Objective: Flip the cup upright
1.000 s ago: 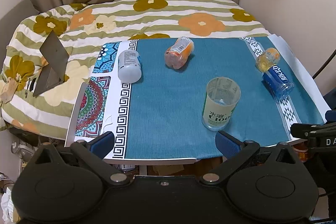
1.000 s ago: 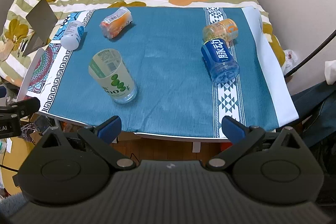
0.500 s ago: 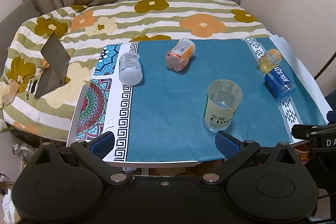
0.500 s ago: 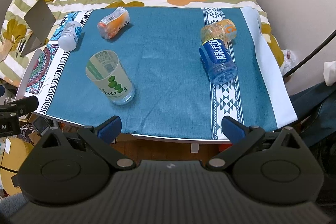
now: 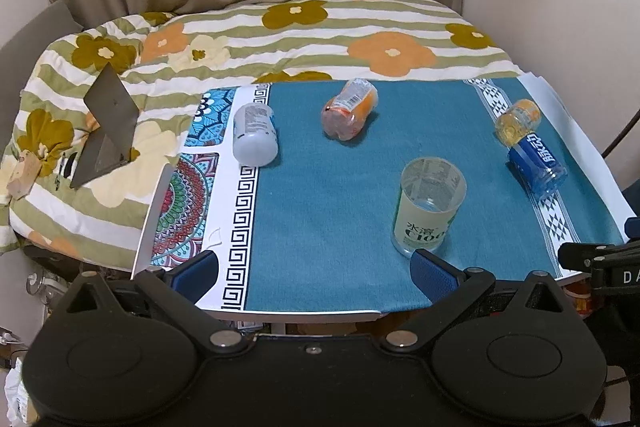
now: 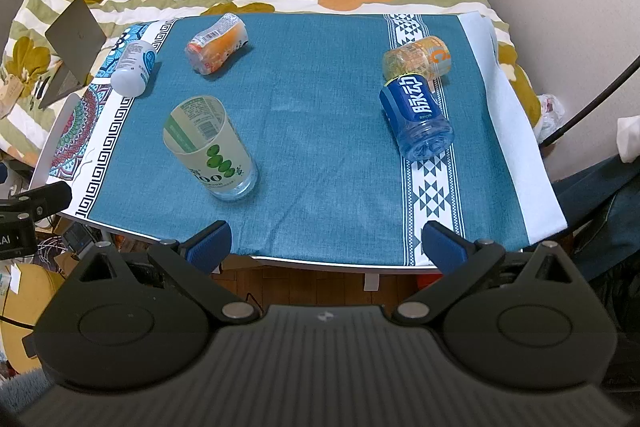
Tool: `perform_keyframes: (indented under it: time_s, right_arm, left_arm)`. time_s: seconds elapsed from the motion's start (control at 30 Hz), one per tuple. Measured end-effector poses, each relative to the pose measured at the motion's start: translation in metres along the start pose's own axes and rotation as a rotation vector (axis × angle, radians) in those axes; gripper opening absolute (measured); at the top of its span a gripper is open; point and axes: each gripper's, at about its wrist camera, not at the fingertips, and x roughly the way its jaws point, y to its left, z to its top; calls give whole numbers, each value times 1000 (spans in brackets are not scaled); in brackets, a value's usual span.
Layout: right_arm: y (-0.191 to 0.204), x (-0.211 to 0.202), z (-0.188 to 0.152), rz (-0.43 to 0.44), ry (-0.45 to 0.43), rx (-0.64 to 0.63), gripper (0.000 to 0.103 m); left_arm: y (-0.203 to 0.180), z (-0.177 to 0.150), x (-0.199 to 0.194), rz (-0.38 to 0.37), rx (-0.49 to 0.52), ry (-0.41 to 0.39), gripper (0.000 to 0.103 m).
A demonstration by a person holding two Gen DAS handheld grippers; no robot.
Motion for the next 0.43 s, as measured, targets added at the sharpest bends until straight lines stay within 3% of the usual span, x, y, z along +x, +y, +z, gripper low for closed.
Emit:
perform_keyframes:
  time_s: [0.43]
  right_arm:
    - [3,-1,0,-5,-33,-31,103]
  left_arm:
    - [5,-1,-1,34,-19,-32,103]
